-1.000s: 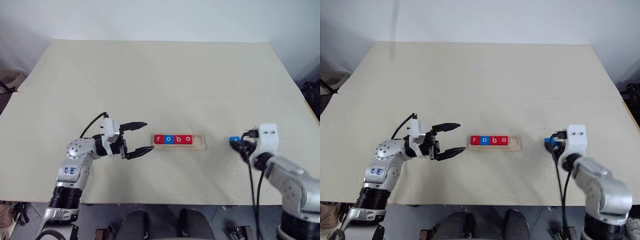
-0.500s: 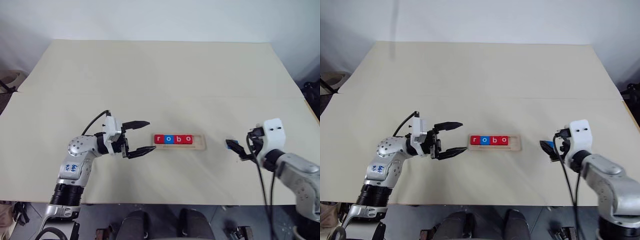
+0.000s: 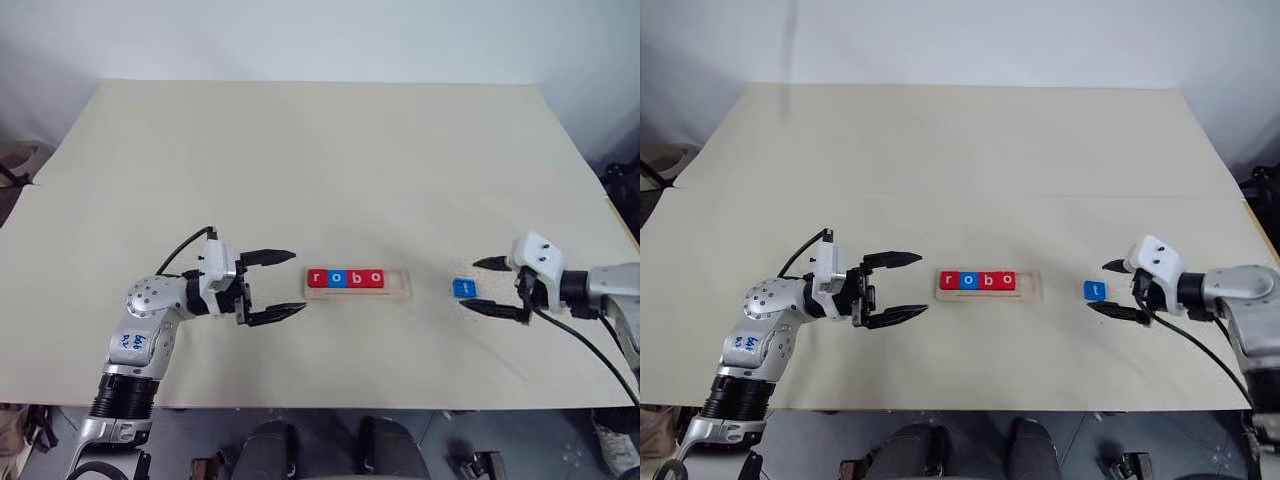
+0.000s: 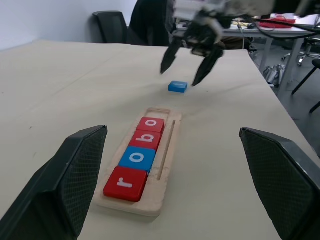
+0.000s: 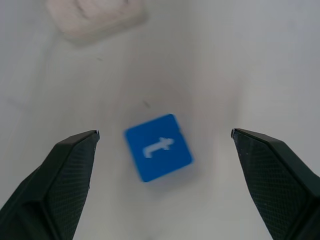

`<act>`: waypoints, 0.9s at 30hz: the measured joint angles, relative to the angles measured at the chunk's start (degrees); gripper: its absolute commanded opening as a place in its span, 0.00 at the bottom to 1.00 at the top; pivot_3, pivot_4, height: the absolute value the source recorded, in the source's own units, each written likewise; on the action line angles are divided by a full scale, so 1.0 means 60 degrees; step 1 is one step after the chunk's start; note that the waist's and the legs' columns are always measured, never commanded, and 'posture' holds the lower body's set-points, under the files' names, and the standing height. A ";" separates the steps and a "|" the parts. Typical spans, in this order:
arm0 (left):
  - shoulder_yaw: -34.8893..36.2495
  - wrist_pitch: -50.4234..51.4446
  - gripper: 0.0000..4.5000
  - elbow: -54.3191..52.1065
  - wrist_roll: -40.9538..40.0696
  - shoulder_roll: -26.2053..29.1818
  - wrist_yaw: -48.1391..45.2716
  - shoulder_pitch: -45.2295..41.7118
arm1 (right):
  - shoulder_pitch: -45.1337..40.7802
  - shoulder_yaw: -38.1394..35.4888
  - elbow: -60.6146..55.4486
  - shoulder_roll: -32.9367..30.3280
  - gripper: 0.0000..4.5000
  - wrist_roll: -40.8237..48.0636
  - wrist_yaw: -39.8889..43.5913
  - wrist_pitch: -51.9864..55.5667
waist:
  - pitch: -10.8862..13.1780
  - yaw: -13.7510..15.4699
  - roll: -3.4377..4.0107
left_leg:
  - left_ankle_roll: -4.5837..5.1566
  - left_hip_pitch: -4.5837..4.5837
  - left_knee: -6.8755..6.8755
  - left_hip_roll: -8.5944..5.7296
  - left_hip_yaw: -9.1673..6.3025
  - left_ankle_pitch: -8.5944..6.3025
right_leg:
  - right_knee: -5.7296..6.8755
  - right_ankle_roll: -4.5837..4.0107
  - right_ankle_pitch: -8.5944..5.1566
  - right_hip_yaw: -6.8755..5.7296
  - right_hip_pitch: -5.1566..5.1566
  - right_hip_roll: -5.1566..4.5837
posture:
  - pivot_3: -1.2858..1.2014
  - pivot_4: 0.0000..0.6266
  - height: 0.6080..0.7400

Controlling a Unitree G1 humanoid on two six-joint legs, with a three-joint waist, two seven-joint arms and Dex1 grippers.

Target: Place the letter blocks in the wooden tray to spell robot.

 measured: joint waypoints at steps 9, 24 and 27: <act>0.0016 0.0010 1.00 -0.0207 0.0001 0.0011 0.0206 0.0137 | -0.1001 0.0716 0.1664 0.0285 0.46 -0.0434 0.1110 -0.0932 | 0.0000 -0.0004 0.0000 | 0.0000 -0.0002 0.0004 0.0002 -0.0005 0.0000 | 0.0000 0.0000 0.0000 -0.0004 0.0006 0.0000 | 0.52 0.24 1.00; 0.0090 0.0004 1.00 -0.0366 0.0004 0.0051 0.0567 0.0346 | -0.2379 0.1742 -0.1218 0.1390 0.32 -0.0028 0.1891 0.1320 | 0.0000 0.0012 0.0002 | -0.0005 -0.0004 0.0007 0.0004 -0.0014 0.0001 | 0.0007 -0.0001 0.0000 -0.0007 0.0002 -0.0005 | 0.52 0.24 1.00; 0.0086 0.0004 1.00 -0.0391 0.0005 0.0041 0.0622 0.0379 | -0.2747 0.2215 -0.1116 0.1872 0.32 -0.0240 0.1805 0.1367 | 0.0000 0.0025 0.0002 | -0.0005 -0.0007 0.0008 0.0000 -0.0015 0.0001 | 0.0007 0.0000 0.0000 -0.0007 0.0002 -0.0009 | 0.52 0.24 1.00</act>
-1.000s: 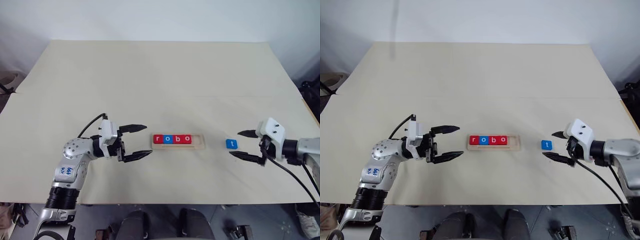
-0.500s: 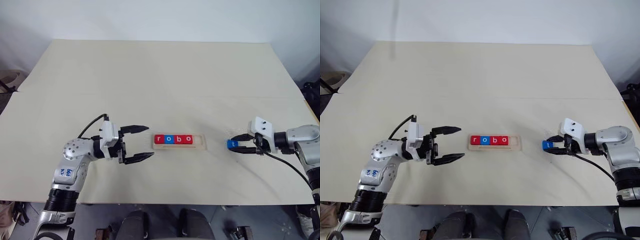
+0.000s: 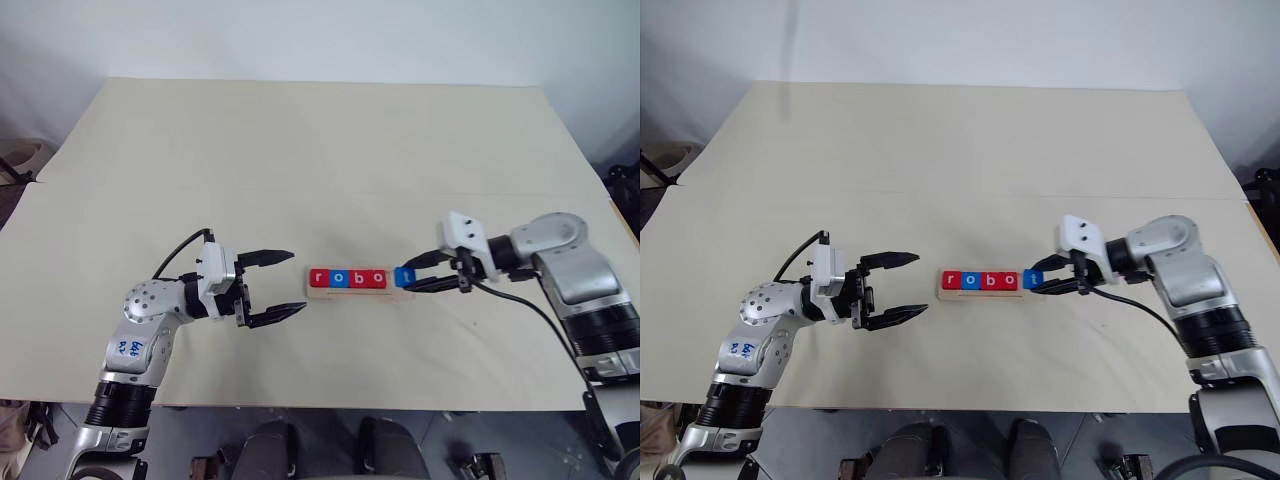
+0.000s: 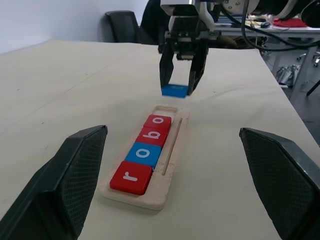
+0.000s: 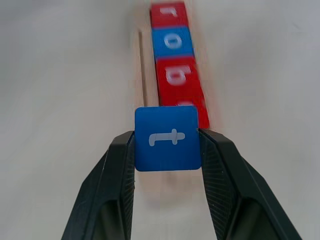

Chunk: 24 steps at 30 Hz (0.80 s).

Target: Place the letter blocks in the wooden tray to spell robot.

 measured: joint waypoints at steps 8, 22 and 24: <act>0.0041 0.0000 1.00 -0.0309 -0.0001 0.0039 0.0246 0.0128 | -0.0368 0.0354 0.1034 0.0235 0.32 -0.0507 -0.0108 -0.0385 | 0.0000 -0.0051 0.0000 | 0.0000 0.0000 -0.0001 -0.0002 0.0003 0.0000 | -0.0001 0.0000 0.0000 -0.0004 -0.0002 0.0003 | 0.52 0.24 1.00; 0.0050 0.0001 1.00 -0.0414 -0.0001 0.0049 0.0532 0.0318 | -0.0680 0.0381 0.2092 0.0584 0.49 -0.0865 -0.0132 -0.1077 | 0.0000 -0.0058 0.0000 | 0.0000 0.0002 -0.0001 0.0001 0.0004 0.0000 | 0.0002 0.0000 0.0000 -0.0003 -0.0002 0.0005 | 0.52 0.24 1.00; 0.0050 0.0001 1.00 -0.0423 -0.0001 0.0049 0.0562 0.0318 | -0.0682 0.0381 0.2144 0.0584 0.62 -0.0936 -0.0153 -0.0978 | 0.0000 -0.0054 0.0000 | 0.0000 0.0001 -0.0001 0.0000 0.0003 0.0000 | 0.0002 0.0000 0.0000 -0.0003 -0.0002 0.0005 | 0.52 0.24 1.00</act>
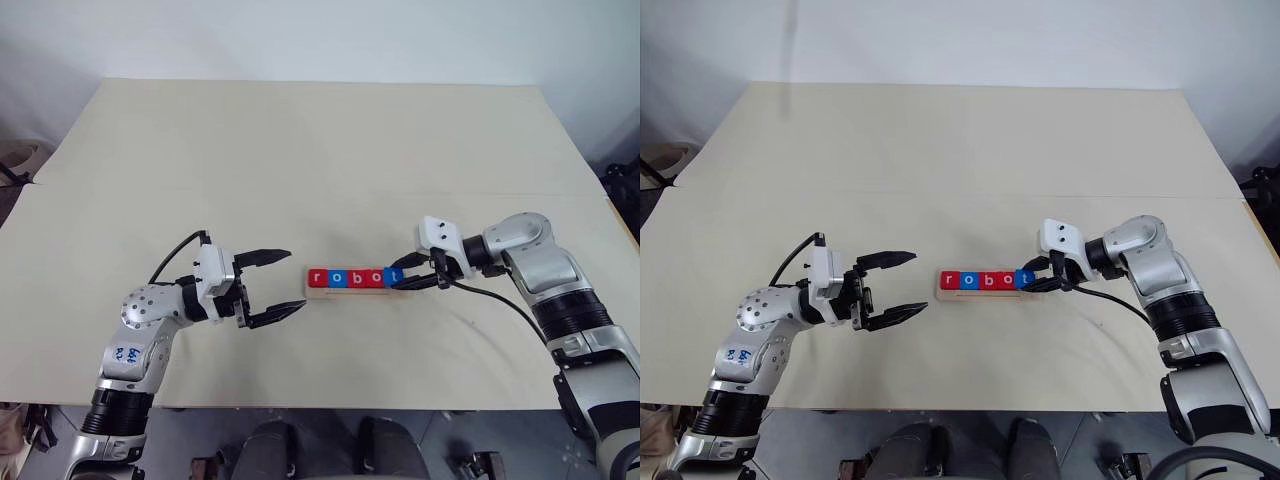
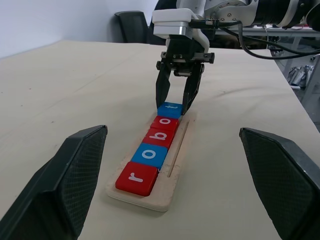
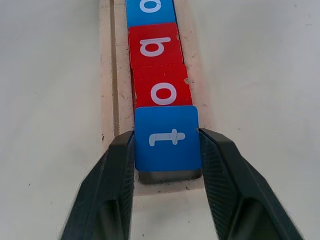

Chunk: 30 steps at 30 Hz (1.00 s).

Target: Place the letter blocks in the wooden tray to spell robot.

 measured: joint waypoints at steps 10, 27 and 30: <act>-0.0001 0.0000 1.00 -0.0004 0.0000 0.0004 0.0025 -0.0004 | -0.0065 -0.0111 -0.0146 -0.0021 0.99 0.0073 0.0104 0.0108 | 0.0000 -0.0005 0.0000 | 0.0000 0.0000 0.0000 0.0001 0.0001 0.0000 | 0.0000 0.0000 0.0000 0.0001 -0.0001 0.0000 | 0.52 0.24 1.00; 0.1046 0.0266 1.00 -0.0087 -0.0062 0.0892 0.0174 0.1172 | 0.5750 -0.4569 -0.4096 -0.0958 0.99 0.2587 -0.1268 0.0125 | 0.0001 0.0060 -0.0001 | 0.0001 0.0009 -0.0011 -0.0002 0.0008 0.0000 | -0.0006 0.0002 0.0001 0.0008 0.0007 -0.0003 | 0.52 0.24 1.00; 0.1119 0.0075 1.00 0.0286 0.0157 0.1048 0.0181 0.1139 | 0.7143 -0.5543 -0.5085 -0.0438 0.99 0.3043 -0.1765 -0.0575 | 0.0000 0.0073 0.0000 | 0.0000 0.0020 -0.0013 0.0000 0.0006 -0.0001 | 0.0001 0.0001 0.0001 0.0009 0.0011 -0.0003 | 0.52 0.24 1.00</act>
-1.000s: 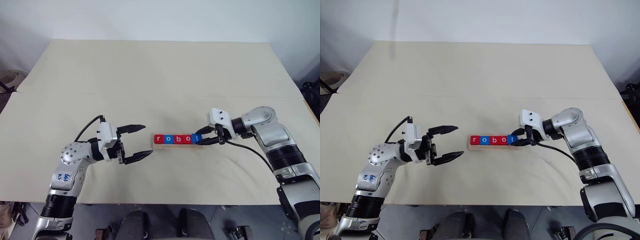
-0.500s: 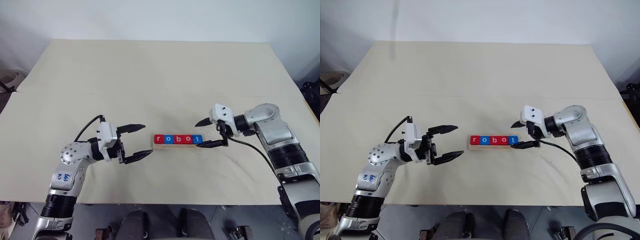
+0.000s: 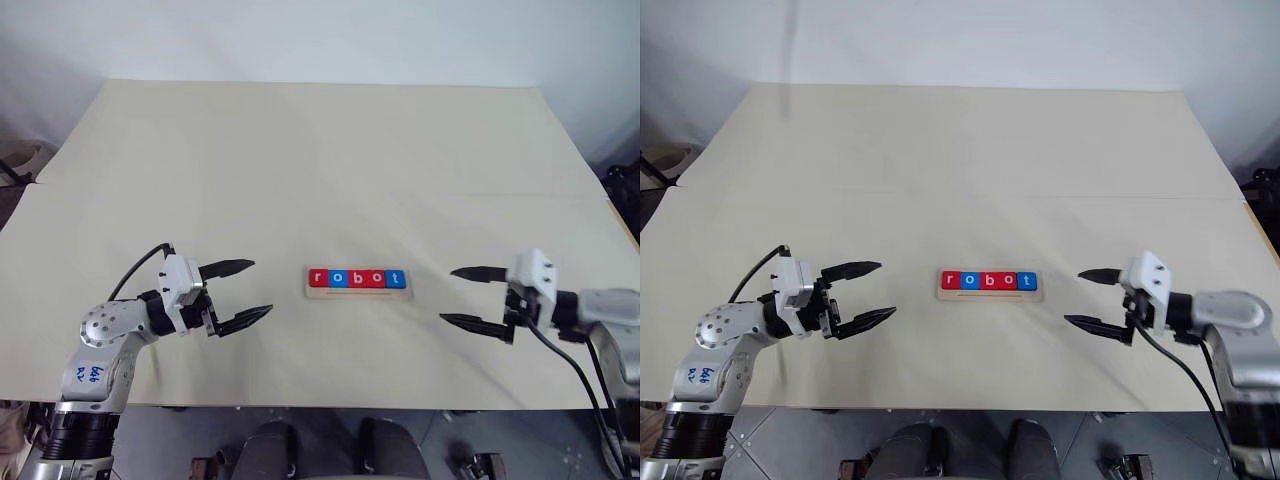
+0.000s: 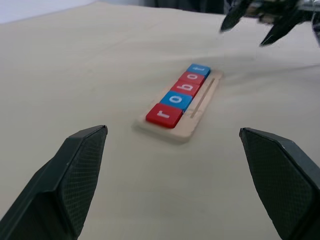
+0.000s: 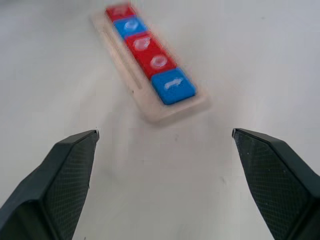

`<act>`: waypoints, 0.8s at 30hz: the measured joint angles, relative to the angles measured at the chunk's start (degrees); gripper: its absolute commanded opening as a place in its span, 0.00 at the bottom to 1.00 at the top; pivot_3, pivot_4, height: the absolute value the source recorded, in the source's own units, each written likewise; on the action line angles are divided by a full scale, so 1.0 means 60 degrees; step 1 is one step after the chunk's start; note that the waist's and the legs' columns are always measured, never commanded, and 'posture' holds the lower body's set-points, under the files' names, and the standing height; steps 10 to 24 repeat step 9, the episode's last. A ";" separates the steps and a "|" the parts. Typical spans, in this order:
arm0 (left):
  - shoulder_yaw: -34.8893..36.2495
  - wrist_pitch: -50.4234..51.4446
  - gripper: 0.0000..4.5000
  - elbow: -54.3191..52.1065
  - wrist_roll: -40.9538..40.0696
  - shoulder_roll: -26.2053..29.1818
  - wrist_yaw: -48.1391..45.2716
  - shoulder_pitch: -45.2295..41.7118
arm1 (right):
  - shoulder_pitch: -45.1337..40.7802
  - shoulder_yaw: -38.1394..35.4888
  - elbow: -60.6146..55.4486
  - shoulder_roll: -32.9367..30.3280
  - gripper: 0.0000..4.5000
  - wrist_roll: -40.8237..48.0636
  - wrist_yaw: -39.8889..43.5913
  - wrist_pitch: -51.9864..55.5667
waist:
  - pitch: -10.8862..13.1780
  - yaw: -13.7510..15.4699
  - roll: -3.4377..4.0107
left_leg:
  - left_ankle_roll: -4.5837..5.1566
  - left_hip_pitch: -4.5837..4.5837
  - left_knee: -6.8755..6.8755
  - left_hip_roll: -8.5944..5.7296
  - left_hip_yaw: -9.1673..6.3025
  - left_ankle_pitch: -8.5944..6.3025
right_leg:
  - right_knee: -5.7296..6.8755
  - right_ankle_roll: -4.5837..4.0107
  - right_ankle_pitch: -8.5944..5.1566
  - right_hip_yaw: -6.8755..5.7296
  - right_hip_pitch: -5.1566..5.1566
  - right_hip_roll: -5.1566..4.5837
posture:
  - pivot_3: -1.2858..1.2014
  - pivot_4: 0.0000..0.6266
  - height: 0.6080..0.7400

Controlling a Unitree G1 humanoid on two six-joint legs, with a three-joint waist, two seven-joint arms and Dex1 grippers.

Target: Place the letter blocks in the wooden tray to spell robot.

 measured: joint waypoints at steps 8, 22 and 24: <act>0.0054 -0.0738 1.00 0.1198 0.0335 0.0239 -0.0298 -0.0581 | 0.1300 -0.0577 -0.0488 0.0177 0.99 0.0853 -0.0074 -0.0040 | 0.0000 -0.0024 0.0000 | 0.0000 0.0002 -0.0002 0.0002 0.0000 -0.0001 | 0.0001 -0.0001 0.0000 0.0003 -0.0002 0.0001 | 0.52 0.24 1.00; 0.0026 -0.0865 1.00 0.1393 0.0429 0.0231 -0.0314 -0.0778 | 0.1277 -0.0576 -0.0444 0.0177 0.99 0.0854 -0.0091 -0.0077 | 0.0000 -0.0023 0.0000 | 0.0000 0.0001 -0.0002 0.0001 0.0000 -0.0001 | 0.0001 -0.0001 0.0000 0.0003 -0.0003 0.0001 | 0.52 0.24 1.00; 0.0026 -0.0865 1.00 0.1393 0.0429 0.0231 -0.0314 -0.0778 | 0.1277 -0.0576 -0.0444 0.0177 0.99 0.0854 -0.0091 -0.0077 | 0.0000 -0.0023 0.0000 | 0.0000 0.0001 -0.0002 0.0001 0.0000 -0.0001 | 0.0001 -0.0001 0.0000 0.0003 -0.0003 0.0001 | 0.52 0.24 1.00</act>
